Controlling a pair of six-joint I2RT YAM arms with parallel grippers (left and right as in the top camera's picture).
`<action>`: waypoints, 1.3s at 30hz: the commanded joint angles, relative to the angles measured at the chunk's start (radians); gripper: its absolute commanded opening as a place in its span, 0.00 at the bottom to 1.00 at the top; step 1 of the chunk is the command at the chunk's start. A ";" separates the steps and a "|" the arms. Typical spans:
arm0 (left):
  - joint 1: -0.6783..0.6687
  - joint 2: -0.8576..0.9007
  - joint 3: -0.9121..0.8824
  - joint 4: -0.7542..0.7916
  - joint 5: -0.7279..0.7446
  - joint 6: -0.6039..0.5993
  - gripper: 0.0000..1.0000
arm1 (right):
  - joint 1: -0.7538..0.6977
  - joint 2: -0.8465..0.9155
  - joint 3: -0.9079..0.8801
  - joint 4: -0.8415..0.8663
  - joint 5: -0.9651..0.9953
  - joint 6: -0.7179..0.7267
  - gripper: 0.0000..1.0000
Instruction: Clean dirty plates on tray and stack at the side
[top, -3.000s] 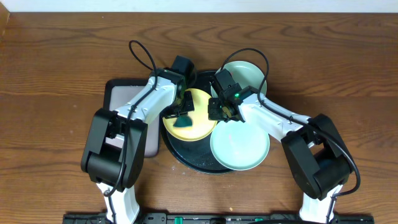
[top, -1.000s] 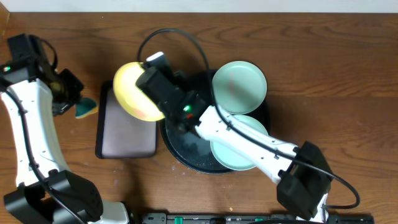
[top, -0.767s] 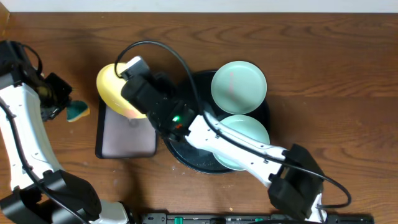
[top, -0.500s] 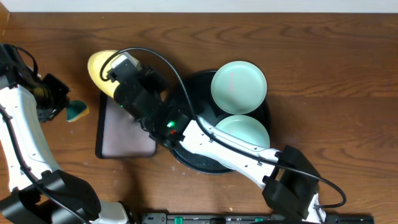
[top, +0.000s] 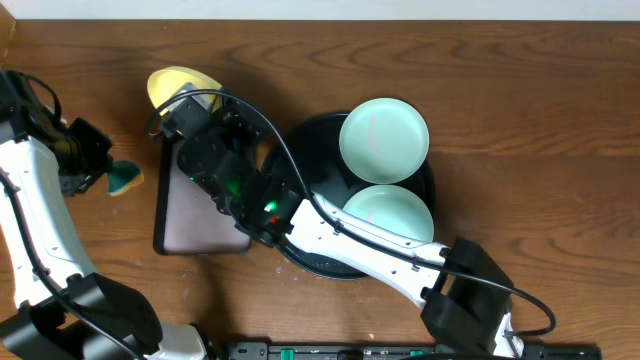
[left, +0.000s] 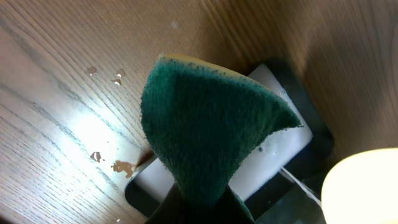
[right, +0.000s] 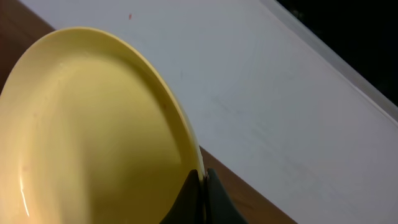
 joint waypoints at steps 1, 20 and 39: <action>0.003 0.006 -0.009 -0.006 0.013 0.018 0.08 | 0.005 -0.005 0.017 -0.040 0.031 0.034 0.01; -0.117 0.007 -0.024 0.012 0.007 0.025 0.07 | -0.089 -0.116 0.017 -0.559 -0.496 0.619 0.01; -0.316 0.010 -0.027 0.036 -0.080 0.024 0.07 | -0.436 -0.048 0.015 -0.980 -0.838 0.746 0.01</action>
